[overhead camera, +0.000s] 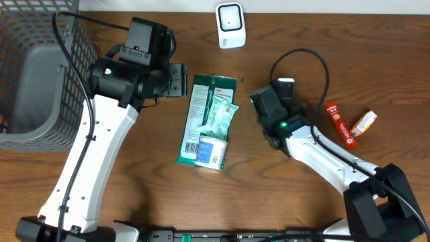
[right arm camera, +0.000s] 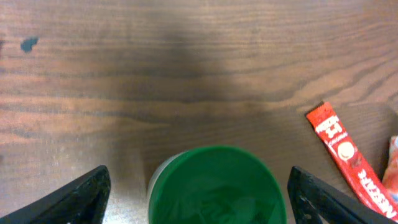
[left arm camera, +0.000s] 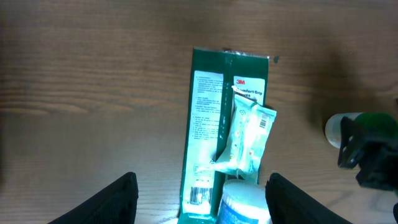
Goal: Scan the item barcode
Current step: 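Lift the Knorr jar with the right gripper and move it up-right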
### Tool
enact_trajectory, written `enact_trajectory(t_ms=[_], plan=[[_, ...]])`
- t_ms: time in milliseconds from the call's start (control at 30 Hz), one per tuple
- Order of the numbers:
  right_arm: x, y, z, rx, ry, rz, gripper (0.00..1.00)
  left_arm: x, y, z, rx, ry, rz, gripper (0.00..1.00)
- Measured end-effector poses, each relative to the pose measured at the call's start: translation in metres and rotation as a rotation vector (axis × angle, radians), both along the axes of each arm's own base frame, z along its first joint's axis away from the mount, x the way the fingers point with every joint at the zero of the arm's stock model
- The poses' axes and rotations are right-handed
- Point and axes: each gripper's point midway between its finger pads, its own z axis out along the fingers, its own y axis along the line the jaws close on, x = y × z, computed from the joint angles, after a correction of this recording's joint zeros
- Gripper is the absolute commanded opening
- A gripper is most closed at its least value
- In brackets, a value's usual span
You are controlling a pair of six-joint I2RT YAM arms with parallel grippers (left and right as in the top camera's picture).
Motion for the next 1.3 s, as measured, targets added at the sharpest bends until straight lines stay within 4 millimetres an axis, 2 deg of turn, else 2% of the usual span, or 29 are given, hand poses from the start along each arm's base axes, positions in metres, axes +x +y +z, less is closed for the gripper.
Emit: enact_trajectory(t_ms=[167,300,333,367,467,500,600,667,733,833,933,967,1000,1033,1133,1300], plan=[[-0.007,-0.004,-0.002,-0.023,0.035,0.006,0.99,0.002,-0.001,0.002,-0.004,-0.011,0.0,0.67],[-0.015,-0.001,0.016,-0.002,0.07,0.066,0.99,0.002,-0.001,0.002,-0.004,-0.012,0.0,0.67],[-0.014,0.001,0.027,0.026,0.073,0.091,0.97,0.002,-0.001,0.002,-0.004,-0.012,0.0,0.67],[-0.013,0.003,0.039,0.053,0.08,0.112,0.99,0.003,-0.001,0.002,-0.004,-0.012,0.0,0.68],[-0.004,0.004,0.09,0.157,0.061,0.162,0.99,0.003,-0.001,0.002,-0.004,-0.013,0.0,0.67],[-0.005,-0.002,0.113,0.2,0.069,0.166,0.99,0.003,-0.001,0.002,-0.004,-0.013,0.0,0.67],[-0.008,-0.02,0.155,0.29,0.089,0.157,0.99,0.003,-0.001,0.002,-0.004,-0.012,0.0,0.67],[-0.014,-0.033,0.173,0.351,0.115,0.137,0.99,0.003,-0.001,0.002,-0.004,-0.012,0.0,0.67],[-0.022,-0.043,0.18,0.395,0.153,0.119,0.99,0.003,-0.001,0.002,-0.004,-0.013,0.0,0.67],[-0.035,-0.051,0.174,0.46,0.244,0.09,0.99,0.003,-0.001,0.002,-0.004,-0.012,0.0,0.68],[-0.045,-0.05,0.15,0.492,0.372,0.067,0.99,0.003,0.001,0.002,0.005,-0.015,0.006,0.68],[-0.044,-0.047,0.136,0.502,0.43,0.061,0.97,0.004,0.004,0.001,0.015,-0.018,0.019,0.68],[-0.043,-0.046,0.131,0.507,0.45,0.06,0.96,0.005,0.007,0.001,0.027,-0.021,0.036,0.68],[-0.041,-0.043,0.121,0.51,0.486,0.057,0.93,0.006,0.012,0.001,0.037,-0.022,0.067,0.68],[-0.037,-0.034,0.09,0.507,0.59,0.055,0.93,0.011,0.033,0.002,0.057,-0.029,0.16,0.68],[-0.034,-0.022,0.053,0.494,0.707,0.056,0.93,0.018,0.076,0.002,0.073,-0.032,0.295,0.68]])
